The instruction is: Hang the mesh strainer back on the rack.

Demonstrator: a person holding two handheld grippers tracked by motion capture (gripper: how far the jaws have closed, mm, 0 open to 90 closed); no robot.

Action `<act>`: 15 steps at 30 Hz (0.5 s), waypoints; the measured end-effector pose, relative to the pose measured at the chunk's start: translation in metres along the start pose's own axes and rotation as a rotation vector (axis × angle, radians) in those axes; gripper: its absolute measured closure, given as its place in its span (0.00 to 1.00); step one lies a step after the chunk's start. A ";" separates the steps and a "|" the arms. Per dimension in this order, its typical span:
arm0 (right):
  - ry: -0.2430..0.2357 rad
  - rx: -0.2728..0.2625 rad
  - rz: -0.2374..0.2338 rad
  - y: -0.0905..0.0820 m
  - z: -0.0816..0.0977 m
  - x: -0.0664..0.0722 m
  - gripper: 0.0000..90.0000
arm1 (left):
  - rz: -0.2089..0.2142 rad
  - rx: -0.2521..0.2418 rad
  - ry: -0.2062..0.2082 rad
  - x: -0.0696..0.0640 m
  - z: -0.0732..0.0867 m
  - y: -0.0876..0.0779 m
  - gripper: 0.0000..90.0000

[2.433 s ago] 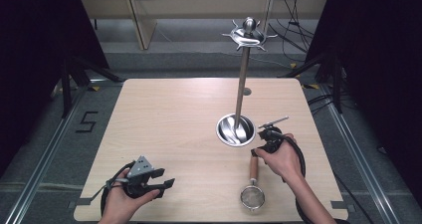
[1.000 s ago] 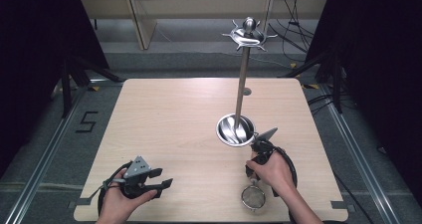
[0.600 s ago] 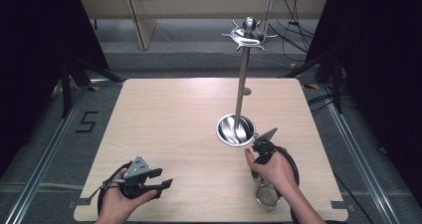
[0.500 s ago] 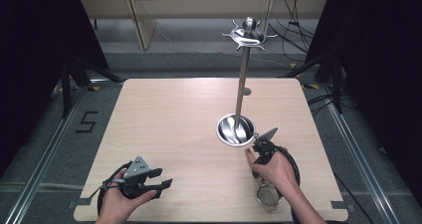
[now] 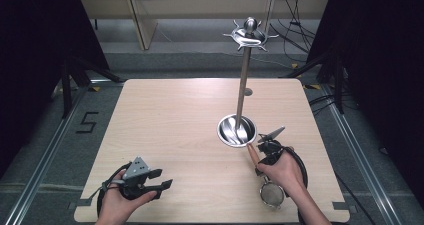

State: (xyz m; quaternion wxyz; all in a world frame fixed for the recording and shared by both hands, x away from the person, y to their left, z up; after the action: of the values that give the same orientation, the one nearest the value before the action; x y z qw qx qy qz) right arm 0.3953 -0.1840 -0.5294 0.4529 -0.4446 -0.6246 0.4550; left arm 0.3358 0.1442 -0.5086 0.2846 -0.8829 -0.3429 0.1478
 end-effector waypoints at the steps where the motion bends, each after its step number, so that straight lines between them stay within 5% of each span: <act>1: 0.002 -0.018 -0.004 -0.002 -0.001 0.000 0.77 | 0.003 -0.003 -0.002 0.000 0.000 0.000 0.50; 8: 0.029 -0.090 -0.040 -0.018 -0.002 0.003 0.77 | 0.003 0.005 0.004 0.001 0.001 0.000 0.50; 15: -0.022 -0.156 -0.025 -0.027 -0.004 -0.005 0.77 | 0.001 0.009 0.008 0.001 0.001 0.001 0.50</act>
State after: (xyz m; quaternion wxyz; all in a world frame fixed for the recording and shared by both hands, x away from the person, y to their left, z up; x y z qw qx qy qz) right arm 0.3966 -0.1933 -0.5028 0.4156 -0.4655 -0.6688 0.4041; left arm 0.3366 0.1449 -0.5100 0.2901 -0.8824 -0.3404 0.1460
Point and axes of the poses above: each handheld gripper's, and its own axes: y roughly forward along the jaws, z roughly out of its underside, x roughly to its left, the point moved 8 cm from there along y, roughly forward along the jaws, and after that the axes turned 6 degrees about y, right-handed, at the moved point
